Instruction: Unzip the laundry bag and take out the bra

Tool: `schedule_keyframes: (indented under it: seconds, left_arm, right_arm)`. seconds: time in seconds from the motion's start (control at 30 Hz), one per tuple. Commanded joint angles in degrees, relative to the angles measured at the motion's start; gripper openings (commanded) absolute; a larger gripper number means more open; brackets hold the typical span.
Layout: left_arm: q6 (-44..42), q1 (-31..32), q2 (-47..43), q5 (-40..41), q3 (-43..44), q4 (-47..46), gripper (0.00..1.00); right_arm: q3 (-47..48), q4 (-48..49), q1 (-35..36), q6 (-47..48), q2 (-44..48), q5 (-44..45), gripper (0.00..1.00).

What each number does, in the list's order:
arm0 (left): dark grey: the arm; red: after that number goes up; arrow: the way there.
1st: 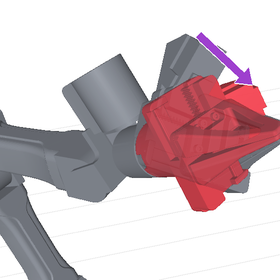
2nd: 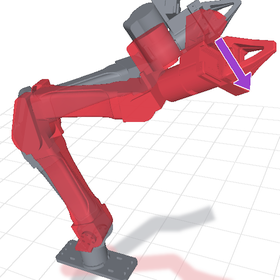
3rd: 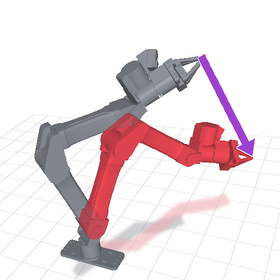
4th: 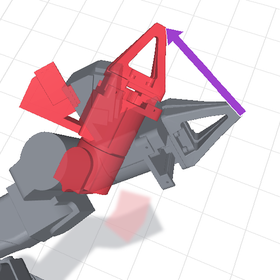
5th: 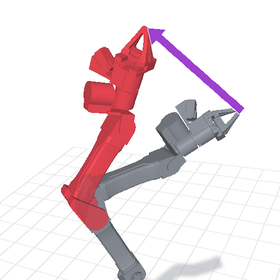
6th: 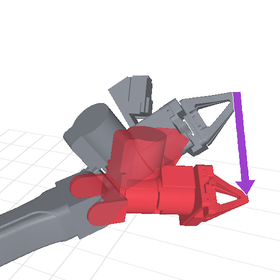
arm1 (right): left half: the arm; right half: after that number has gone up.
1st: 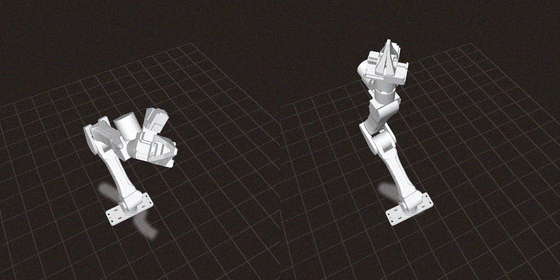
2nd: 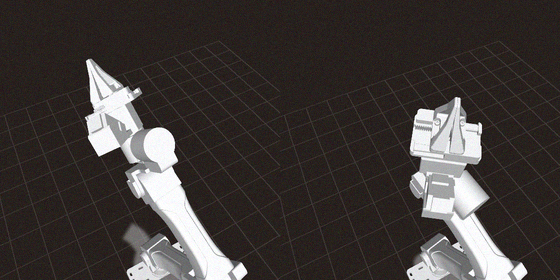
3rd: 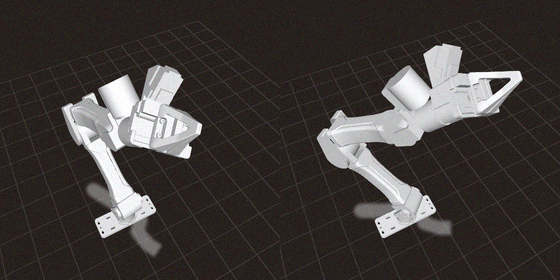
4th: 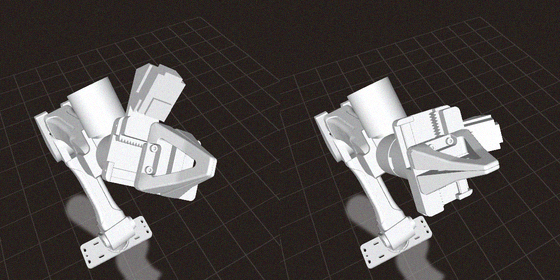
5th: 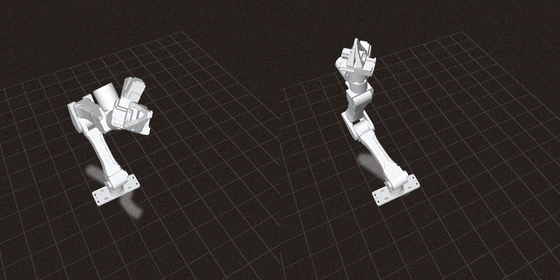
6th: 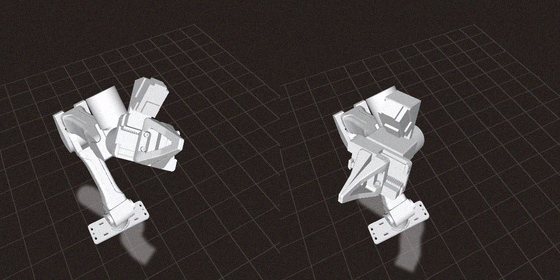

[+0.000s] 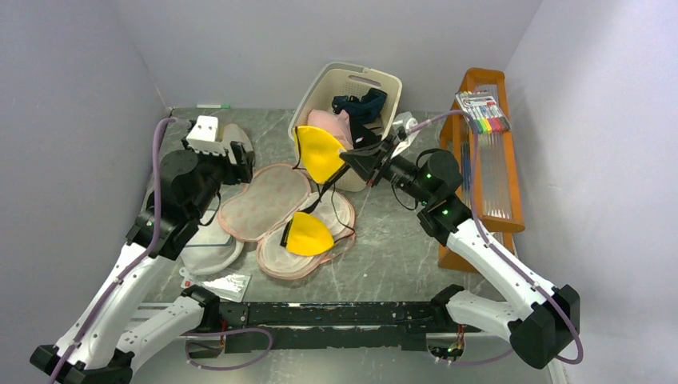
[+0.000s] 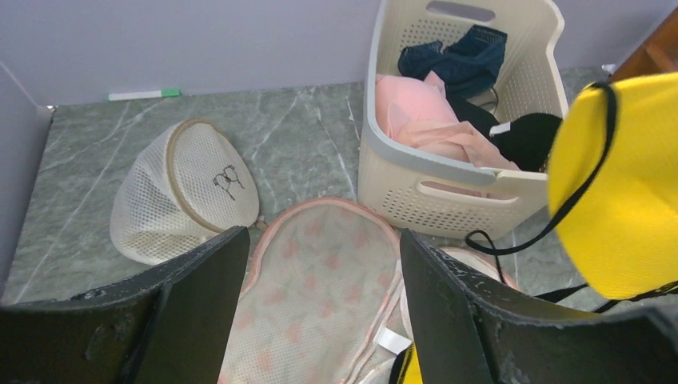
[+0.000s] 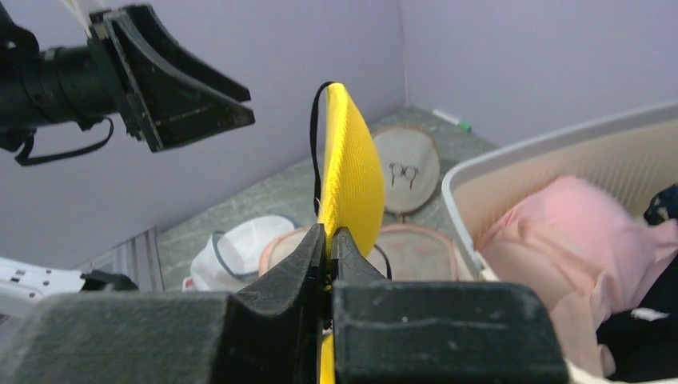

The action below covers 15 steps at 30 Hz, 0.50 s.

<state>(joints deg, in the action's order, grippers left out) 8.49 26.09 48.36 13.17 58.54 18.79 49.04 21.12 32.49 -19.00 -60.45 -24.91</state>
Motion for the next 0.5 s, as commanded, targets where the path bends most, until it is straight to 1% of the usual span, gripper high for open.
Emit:
schedule_keyframes:
  seconds: [0.0, 0.07, 0.3, 0.47]
  left_arm:
    - [0.9, -0.3, -2.7, 3.9, -0.3, -1.2, 0.8]
    - [1.1, -0.3, -3.4, 4.4, -0.4, -1.2, 0.81]
    - [1.4, -0.4, -3.7, 4.4, -0.1, -0.9, 0.81]
    - [1.7, -0.4, -3.8, 4.0, -0.1, -0.8, 0.81]
  right_arm:
    - [3.4, 3.0, 0.2, 0.9, 0.4, 3.0, 0.0]
    - [5.4, 3.7, 0.2, 0.8, -0.1, 4.6, 0.0]
    - [14.9, 6.4, 0.2, 0.9, -2.3, 5.7, 0.0]
    - [20.0, 9.9, 0.2, 1.2, -4.2, 6.5, 0.0]
